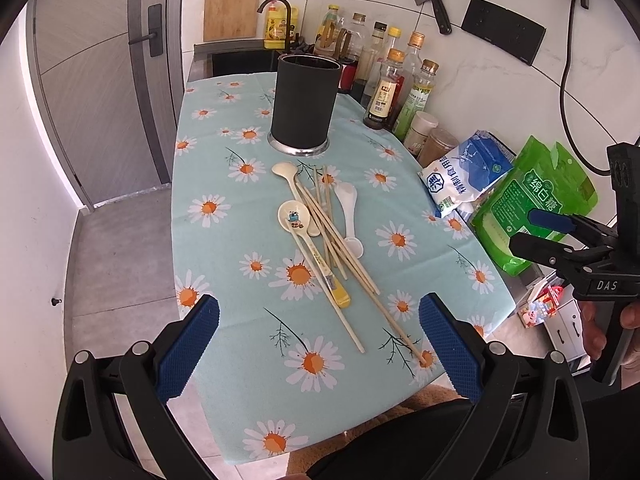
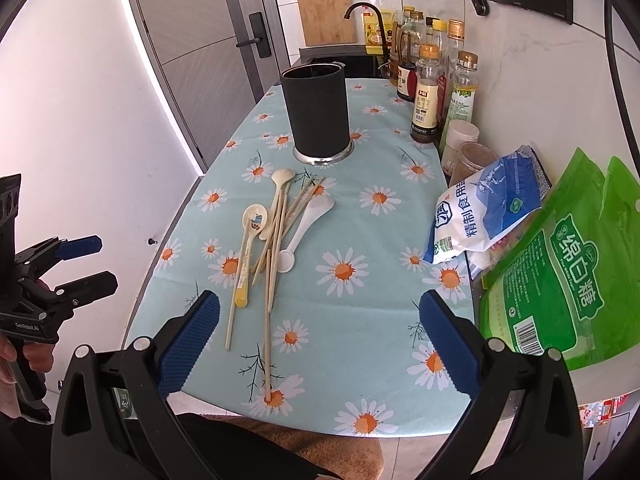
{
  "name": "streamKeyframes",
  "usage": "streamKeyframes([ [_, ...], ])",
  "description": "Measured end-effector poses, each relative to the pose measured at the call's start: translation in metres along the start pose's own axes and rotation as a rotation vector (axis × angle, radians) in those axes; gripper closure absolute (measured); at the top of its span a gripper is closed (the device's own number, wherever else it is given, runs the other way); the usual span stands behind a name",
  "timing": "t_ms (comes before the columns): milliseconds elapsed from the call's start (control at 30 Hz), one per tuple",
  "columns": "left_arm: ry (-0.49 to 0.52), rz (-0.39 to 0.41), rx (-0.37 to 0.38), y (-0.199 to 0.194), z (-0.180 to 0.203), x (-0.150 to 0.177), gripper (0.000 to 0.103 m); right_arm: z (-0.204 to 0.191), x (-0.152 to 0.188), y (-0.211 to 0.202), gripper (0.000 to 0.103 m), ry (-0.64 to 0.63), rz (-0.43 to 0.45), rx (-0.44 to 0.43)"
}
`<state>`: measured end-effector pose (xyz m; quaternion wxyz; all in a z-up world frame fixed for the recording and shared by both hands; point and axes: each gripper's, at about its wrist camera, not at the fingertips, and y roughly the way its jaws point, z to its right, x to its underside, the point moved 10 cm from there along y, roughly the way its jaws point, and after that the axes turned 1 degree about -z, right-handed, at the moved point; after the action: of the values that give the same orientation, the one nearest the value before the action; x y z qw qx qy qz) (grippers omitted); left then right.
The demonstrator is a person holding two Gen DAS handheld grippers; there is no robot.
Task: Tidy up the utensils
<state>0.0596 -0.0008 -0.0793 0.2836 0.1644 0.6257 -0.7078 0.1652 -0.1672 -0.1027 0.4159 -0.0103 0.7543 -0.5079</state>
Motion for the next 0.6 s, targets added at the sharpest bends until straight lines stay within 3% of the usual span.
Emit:
streamKeyframes([
  [600,0.011,-0.005,-0.008,0.0014,0.0016,-0.0023,0.006,-0.0047,-0.0009,0.0048,0.004,-0.009,-0.003,-0.014],
])
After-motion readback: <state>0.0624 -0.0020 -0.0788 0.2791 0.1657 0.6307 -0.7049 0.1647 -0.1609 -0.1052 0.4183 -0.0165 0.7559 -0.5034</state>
